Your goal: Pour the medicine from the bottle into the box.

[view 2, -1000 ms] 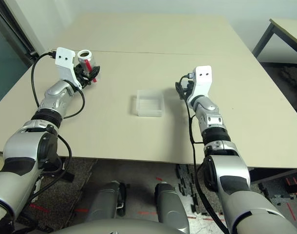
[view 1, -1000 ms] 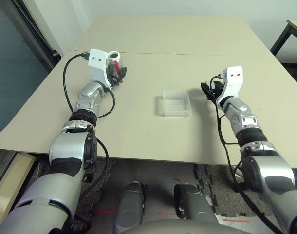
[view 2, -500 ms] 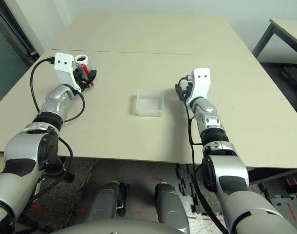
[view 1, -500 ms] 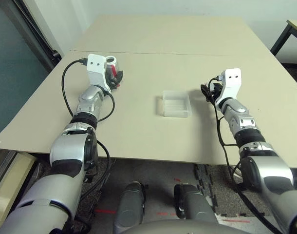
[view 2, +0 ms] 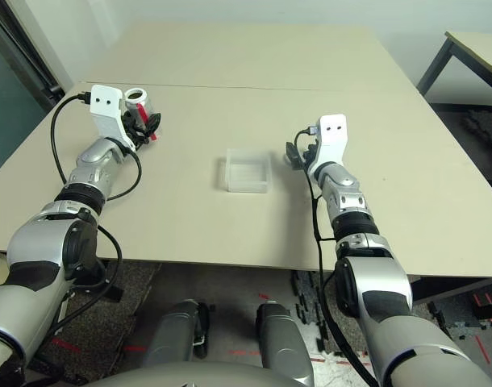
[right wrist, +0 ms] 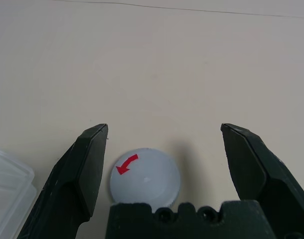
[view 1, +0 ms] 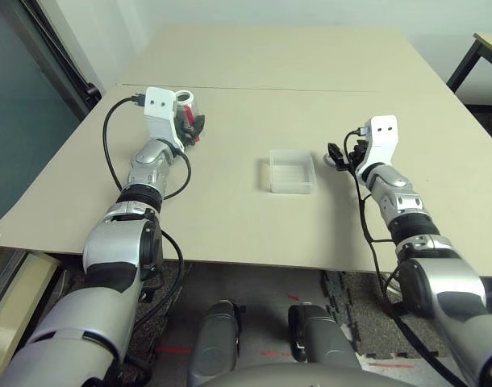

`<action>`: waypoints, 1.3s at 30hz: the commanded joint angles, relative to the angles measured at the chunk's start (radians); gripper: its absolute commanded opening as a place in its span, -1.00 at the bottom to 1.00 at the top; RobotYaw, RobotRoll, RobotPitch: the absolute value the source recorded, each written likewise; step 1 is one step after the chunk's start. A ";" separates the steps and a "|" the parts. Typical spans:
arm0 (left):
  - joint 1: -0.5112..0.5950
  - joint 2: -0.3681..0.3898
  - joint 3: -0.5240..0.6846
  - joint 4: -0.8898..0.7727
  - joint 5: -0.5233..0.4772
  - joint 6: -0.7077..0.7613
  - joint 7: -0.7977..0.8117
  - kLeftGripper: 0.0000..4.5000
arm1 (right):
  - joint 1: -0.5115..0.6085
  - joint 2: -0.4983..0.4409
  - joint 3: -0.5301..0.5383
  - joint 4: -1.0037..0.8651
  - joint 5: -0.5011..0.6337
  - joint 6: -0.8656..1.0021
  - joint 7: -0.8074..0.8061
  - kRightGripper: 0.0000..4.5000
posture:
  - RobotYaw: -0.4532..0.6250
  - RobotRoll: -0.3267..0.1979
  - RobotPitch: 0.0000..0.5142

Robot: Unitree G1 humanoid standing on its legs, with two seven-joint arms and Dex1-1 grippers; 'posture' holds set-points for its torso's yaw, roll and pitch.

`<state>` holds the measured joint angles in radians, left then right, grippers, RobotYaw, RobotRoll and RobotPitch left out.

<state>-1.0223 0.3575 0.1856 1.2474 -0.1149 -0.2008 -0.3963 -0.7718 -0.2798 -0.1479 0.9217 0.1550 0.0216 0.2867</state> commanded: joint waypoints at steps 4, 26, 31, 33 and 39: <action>-0.018 -0.002 0.007 0.024 0.009 0.004 -0.009 0.25 | -0.004 -0.017 -0.018 -0.044 0.013 0.032 0.014 1.00 | -0.14 0.25 -0.74; -0.176 0.088 -0.232 0.055 0.285 0.026 -0.088 0.25 | 0.188 -0.369 0.017 -0.672 0.175 0.435 0.553 1.00 | -0.20 0.25 -0.73; -0.293 0.095 -0.415 0.070 0.478 -0.062 -0.076 0.25 | 0.229 -0.459 0.034 -0.770 0.204 0.501 0.656 1.00 | -0.24 0.25 -0.75; -0.348 0.093 -0.512 0.076 0.582 -0.113 -0.038 0.25 | 0.239 -0.477 0.042 -0.804 0.211 0.523 0.680 1.00 | -0.26 0.25 -0.76; -0.436 0.062 -0.728 0.091 0.804 -0.235 0.067 0.25 | 0.254 -0.473 0.051 -0.875 0.228 0.570 0.687 1.00 | -0.30 0.25 -0.76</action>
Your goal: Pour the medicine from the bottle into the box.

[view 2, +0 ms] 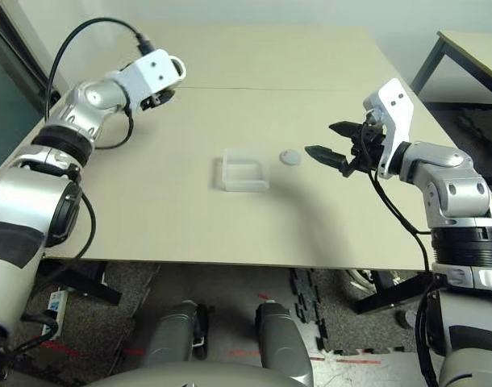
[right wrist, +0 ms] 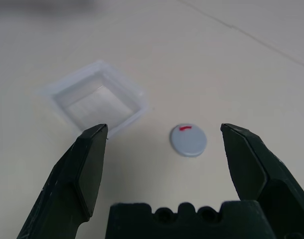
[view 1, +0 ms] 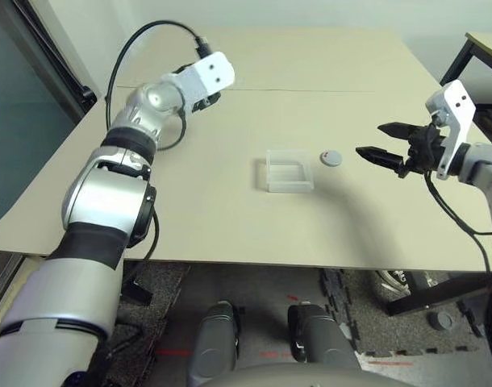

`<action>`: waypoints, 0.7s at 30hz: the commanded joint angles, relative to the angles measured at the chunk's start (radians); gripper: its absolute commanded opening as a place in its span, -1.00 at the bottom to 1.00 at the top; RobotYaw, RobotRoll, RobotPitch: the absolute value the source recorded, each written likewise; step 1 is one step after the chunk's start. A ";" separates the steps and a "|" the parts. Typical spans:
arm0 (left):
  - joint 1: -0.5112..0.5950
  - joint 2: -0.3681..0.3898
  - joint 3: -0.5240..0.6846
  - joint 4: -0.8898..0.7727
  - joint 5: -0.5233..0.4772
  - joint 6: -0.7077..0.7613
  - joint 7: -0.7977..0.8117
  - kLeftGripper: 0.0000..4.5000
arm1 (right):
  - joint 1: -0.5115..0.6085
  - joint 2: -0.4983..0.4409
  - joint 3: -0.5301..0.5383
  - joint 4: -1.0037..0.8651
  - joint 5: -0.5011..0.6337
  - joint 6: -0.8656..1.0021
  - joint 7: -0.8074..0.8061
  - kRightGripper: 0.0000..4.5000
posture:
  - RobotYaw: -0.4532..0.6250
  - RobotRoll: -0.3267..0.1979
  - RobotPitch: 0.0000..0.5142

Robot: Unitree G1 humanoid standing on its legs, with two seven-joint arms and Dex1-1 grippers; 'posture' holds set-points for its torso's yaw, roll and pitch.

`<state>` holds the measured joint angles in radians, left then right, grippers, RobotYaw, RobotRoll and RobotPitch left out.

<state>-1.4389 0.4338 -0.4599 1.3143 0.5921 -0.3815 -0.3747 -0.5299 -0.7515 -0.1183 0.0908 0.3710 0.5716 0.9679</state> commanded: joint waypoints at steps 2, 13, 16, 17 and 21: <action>-0.034 -0.030 -0.151 0.026 0.168 -0.092 0.090 0.25 | 0.018 0.003 0.031 -0.066 0.015 0.031 0.006 1.00 | -0.30 0.25 -0.76; -0.053 -0.164 -0.498 0.044 0.512 -0.175 0.310 0.25 | -0.007 0.081 0.101 -0.067 0.002 0.015 -0.006 1.00 | -0.37 0.25 -0.70; -0.062 -0.194 -0.543 0.052 0.558 -0.140 0.343 0.25 | -0.022 0.109 0.113 -0.061 -0.001 0.011 -0.015 1.00 | -0.38 0.25 -0.70; -0.068 -0.201 -0.544 0.056 0.558 -0.134 0.344 0.25 | -0.024 0.115 0.116 -0.061 -0.002 0.008 -0.017 1.00 | -0.39 0.25 -0.70; -0.087 -0.213 -0.553 0.063 0.569 -0.115 0.349 0.25 | -0.030 0.130 0.121 -0.061 -0.004 0.006 -0.024 1.00 | -0.39 0.25 -0.70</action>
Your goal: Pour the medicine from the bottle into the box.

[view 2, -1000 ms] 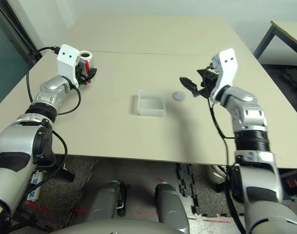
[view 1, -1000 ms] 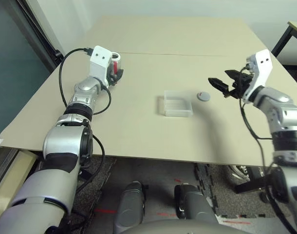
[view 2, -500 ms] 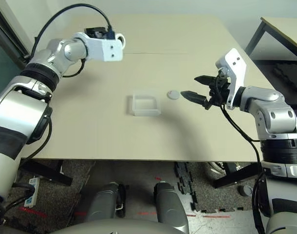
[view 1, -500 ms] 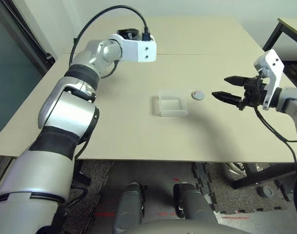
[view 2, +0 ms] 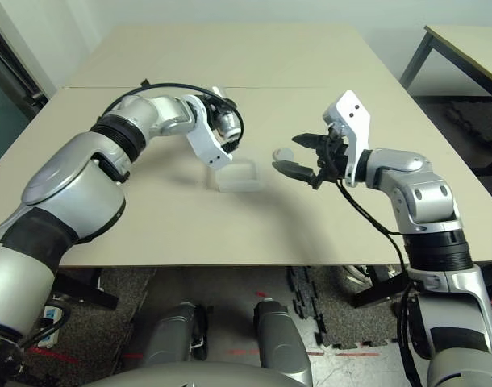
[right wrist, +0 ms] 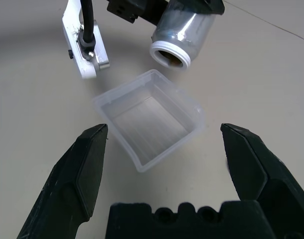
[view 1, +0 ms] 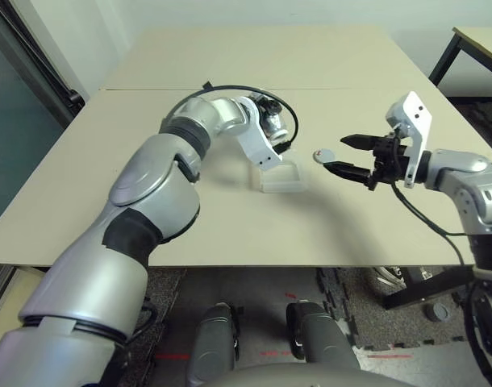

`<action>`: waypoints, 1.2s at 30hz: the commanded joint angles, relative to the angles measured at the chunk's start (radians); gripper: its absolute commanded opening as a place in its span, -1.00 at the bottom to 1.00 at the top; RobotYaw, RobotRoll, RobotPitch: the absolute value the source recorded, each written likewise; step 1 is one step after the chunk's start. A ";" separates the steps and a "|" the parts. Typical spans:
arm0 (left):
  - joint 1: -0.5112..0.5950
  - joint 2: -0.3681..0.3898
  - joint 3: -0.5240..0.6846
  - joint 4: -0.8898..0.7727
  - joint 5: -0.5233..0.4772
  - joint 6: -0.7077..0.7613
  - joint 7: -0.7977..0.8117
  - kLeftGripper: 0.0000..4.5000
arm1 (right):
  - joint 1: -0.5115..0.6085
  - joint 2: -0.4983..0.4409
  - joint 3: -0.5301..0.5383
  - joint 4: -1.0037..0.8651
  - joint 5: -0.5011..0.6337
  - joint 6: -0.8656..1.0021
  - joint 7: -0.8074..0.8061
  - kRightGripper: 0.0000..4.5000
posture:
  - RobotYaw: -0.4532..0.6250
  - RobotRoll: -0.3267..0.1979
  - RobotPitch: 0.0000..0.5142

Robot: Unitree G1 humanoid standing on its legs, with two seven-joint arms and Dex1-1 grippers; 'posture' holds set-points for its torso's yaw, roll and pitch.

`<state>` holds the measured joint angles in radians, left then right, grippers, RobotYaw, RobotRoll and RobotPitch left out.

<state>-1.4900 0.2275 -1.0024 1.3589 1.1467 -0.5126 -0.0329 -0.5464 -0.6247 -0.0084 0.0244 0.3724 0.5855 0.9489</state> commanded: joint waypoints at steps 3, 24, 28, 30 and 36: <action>-0.040 -0.008 -0.001 0.021 0.005 0.017 0.004 0.25 | -0.015 0.007 0.011 0.009 -0.007 -0.012 -0.005 1.00 | -0.40 0.25 -0.69; 0.202 0.019 0.994 -0.026 -0.954 0.316 -0.366 0.25 | -0.040 0.050 -0.035 0.079 0.042 -0.011 -0.026 1.00 | -0.23 0.25 -0.73; 0.264 0.028 1.106 -0.044 -1.053 0.358 -0.315 0.25 | -0.063 0.047 -0.024 0.121 0.038 -0.030 -0.005 1.00 | -0.19 0.25 -0.73; 0.292 0.030 1.154 -0.049 -1.097 0.381 -0.284 0.25 | -0.078 0.053 -0.019 0.143 0.034 -0.039 0.000 1.00 | -0.18 0.25 -0.72; 0.379 0.024 1.252 -0.058 -1.185 0.423 -0.216 0.25 | -0.099 0.083 -0.006 0.168 0.030 -0.049 -0.002 1.00 | -0.17 0.25 -0.71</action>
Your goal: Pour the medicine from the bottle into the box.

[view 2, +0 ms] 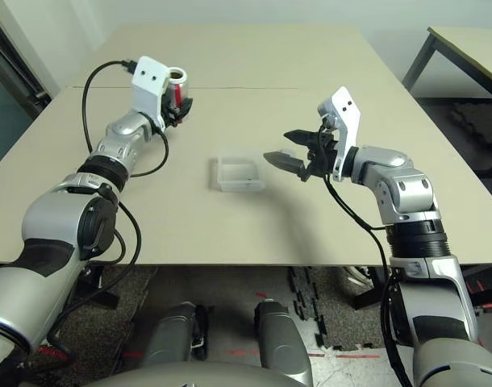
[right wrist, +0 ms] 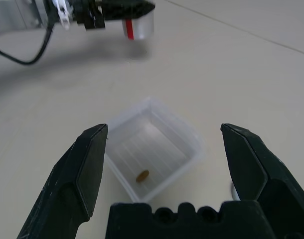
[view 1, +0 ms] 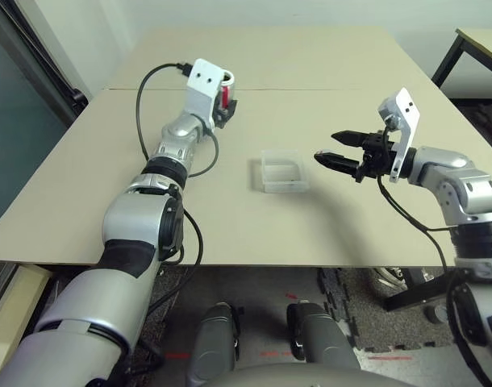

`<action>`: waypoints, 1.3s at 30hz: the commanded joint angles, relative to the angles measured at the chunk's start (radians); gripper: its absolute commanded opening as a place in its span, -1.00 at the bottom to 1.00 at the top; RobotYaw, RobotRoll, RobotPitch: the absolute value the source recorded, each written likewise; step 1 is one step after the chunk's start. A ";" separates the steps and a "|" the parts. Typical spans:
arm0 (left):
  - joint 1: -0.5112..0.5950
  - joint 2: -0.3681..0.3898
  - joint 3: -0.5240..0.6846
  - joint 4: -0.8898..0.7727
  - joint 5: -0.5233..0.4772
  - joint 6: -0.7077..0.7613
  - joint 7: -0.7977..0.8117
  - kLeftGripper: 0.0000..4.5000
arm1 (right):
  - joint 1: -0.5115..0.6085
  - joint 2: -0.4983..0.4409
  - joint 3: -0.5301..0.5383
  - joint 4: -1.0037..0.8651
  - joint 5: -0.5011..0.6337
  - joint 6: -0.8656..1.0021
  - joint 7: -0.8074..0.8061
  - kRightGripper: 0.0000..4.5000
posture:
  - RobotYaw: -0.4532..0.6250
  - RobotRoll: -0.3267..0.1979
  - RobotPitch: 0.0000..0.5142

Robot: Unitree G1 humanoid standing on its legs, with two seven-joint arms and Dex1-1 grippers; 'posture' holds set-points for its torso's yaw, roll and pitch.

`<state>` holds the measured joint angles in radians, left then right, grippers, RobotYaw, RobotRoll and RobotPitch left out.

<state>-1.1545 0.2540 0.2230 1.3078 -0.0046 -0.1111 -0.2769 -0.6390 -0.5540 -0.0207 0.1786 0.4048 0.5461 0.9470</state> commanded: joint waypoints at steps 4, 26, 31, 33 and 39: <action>0.079 -0.007 0.025 -0.011 -0.041 0.033 0.046 0.25 | 0.000 0.024 0.008 0.003 -0.002 -0.004 -0.004 1.00 | -0.18 0.25 -0.69; 0.163 -0.001 -0.038 -0.005 -0.013 0.055 0.006 0.98 | 0.026 0.057 0.004 -0.038 0.009 0.015 -0.034 1.00 | -0.20 0.25 -0.64; 0.164 -0.001 -0.032 -0.011 -0.021 0.037 0.006 0.98 | 0.023 0.060 0.005 -0.037 0.010 0.015 -0.036 1.00 | -0.19 0.25 -0.64; 0.165 0.002 -0.031 -0.015 -0.023 0.026 0.011 0.98 | 0.021 0.061 0.005 -0.036 0.011 0.015 -0.036 1.00 | -0.19 0.25 -0.64; 0.175 0.009 -0.032 -0.022 -0.025 0.002 0.010 0.98 | 0.014 0.066 0.006 -0.032 0.011 0.014 -0.036 1.00 | -0.16 0.25 -0.63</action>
<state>-0.9970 0.2567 0.1883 1.2979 -0.0287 -0.0982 -0.2683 -0.6191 -0.4926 -0.0134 0.1573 0.4078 0.5554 0.9131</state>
